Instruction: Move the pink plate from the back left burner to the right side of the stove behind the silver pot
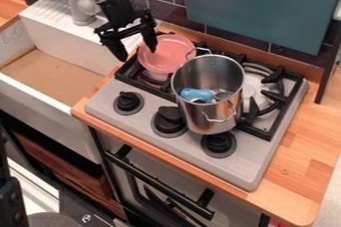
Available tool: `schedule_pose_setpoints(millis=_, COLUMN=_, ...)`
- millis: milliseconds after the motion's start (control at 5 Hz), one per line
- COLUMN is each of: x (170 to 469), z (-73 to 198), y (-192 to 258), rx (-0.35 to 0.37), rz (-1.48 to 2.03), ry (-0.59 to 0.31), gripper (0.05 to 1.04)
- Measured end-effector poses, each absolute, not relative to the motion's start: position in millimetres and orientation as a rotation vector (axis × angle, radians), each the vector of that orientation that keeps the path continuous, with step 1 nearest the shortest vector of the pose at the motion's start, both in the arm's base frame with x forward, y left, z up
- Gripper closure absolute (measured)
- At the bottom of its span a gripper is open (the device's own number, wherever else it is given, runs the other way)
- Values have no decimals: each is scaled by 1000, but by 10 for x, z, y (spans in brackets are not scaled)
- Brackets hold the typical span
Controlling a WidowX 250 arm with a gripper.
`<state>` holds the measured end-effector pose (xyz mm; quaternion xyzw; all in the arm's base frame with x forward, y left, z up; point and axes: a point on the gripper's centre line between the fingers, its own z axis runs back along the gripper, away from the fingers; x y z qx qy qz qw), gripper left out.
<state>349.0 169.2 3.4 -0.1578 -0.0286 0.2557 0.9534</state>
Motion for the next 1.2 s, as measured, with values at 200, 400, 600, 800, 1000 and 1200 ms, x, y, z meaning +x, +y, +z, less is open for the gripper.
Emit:
schedule_pose_setpoints(millis=200, x=3631, z=78, y=1670, rx=-339, rz=495, ry=-75, gripper=85)
schedule_pose_setpoints(millis=400, x=3807, z=22, y=1721, rx=-336, rz=490, ry=-69, gripper=85)
schedule_pose_setpoints(millis=600, x=3837, z=-11, y=1760, rx=-301, rz=477, ry=-82, gripper=85)
schedule_pose_setpoints(millis=800, x=3830, z=-19, y=1779, rx=-291, rz=468, ry=-84, gripper=86)
schedule_pose_setpoints(millis=1000, x=3744, z=-69, y=1739, rx=-294, rz=462, ry=-40, gripper=86)
schedule_pose_setpoints(millis=1200, x=3606, z=-152, y=1669, rx=-290, rz=506, ry=20, gripper=85)
